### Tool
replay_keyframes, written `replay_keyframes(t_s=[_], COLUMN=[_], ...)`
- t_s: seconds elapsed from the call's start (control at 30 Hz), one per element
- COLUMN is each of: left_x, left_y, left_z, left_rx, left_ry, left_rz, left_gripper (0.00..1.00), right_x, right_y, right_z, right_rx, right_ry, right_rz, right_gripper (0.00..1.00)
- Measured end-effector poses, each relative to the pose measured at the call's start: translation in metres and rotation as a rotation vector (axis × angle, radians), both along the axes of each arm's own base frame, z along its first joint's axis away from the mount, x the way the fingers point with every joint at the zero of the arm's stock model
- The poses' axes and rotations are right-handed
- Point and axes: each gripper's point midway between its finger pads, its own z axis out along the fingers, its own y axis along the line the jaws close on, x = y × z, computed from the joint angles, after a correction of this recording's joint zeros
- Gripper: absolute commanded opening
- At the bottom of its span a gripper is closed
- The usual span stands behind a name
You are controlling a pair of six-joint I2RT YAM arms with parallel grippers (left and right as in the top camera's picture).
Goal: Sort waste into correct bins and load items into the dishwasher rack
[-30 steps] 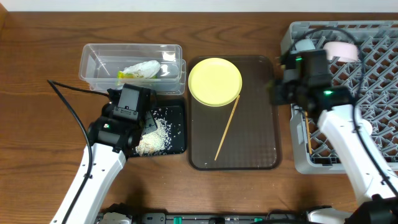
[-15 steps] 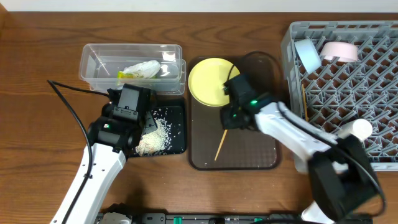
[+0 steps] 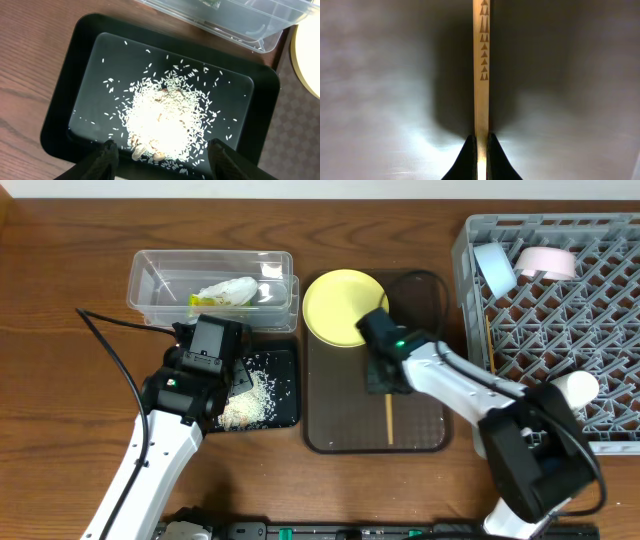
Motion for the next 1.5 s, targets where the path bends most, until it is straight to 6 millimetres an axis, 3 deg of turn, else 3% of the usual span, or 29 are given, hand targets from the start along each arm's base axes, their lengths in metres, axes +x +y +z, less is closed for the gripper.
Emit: replay_keyframes(t_s=[0.13, 0.27, 0.37, 0.47, 0.57, 0.73, 0.8, 0.83, 0.9, 0.93, 1.03, 1.23, 1.4, 1.5], left_x=[0.000, 0.000, 0.000, 0.000, 0.000, 0.000, 0.000, 0.000, 0.000, 0.000, 0.000, 0.000, 0.000, 0.000], left_y=[0.000, 0.000, 0.000, 0.000, 0.000, 0.000, 0.000, 0.000, 0.000, 0.000, 0.000, 0.000, 0.000, 0.000], left_z=[0.000, 0.000, 0.000, 0.000, 0.000, 0.000, 0.000, 0.000, 0.000, 0.000, 0.000, 0.000, 0.000, 0.000], left_rx=[0.000, 0.000, 0.000, 0.000, 0.000, 0.000, 0.000, 0.000, 0.000, 0.000, 0.000, 0.000, 0.000, 0.000], left_ry=[0.000, 0.000, 0.000, 0.000, 0.000, 0.000, 0.000, 0.000, 0.000, 0.000, 0.000, 0.000, 0.000, -0.001], left_rz=[0.000, 0.000, 0.000, 0.000, 0.000, 0.000, 0.000, 0.000, 0.000, 0.000, 0.000, 0.000, 0.000, 0.000], left_gripper=[0.61, 0.61, 0.61, 0.61, 0.61, 0.61, 0.61, 0.61, 0.61, 0.61, 0.61, 0.61, 0.61, 0.61], right_x=[0.021, 0.041, 0.048, 0.050, 0.050, 0.048, 0.050, 0.051, 0.052, 0.052, 0.058, 0.084, 0.104, 0.107], right_y=[-0.040, -0.077, -0.105, -0.137, -0.166, -0.187, -0.188, -0.187, -0.184, -0.183, -0.181, -0.171, -0.126, -0.092], right_z=[0.035, 0.095, 0.137, 0.164, 0.173, 0.155, 0.144, 0.136, 0.123, 0.116, 0.110, 0.141, 0.184, 0.186], right_rx=[-0.007, 0.014, 0.013, -0.022, -0.081, -0.144, -0.150, -0.149, -0.138, -0.134, -0.128, -0.080, 0.062, 0.141], right_ry=[-0.093, -0.260, -0.380, -0.459, -0.476, -0.403, -0.368, -0.344, -0.307, -0.288, -0.288, -0.460, -0.645, -0.657], right_rz=[-0.058, -0.078, -0.085, -0.088, -0.076, -0.008, 0.014, 0.028, 0.045, 0.057, 0.067, 0.024, 0.045, 0.075], right_gripper=[0.01, 0.01, 0.01, 0.01, 0.01, 0.01, 0.01, 0.06, 0.28, 0.33, 0.35, 0.39, 0.46, 0.48])
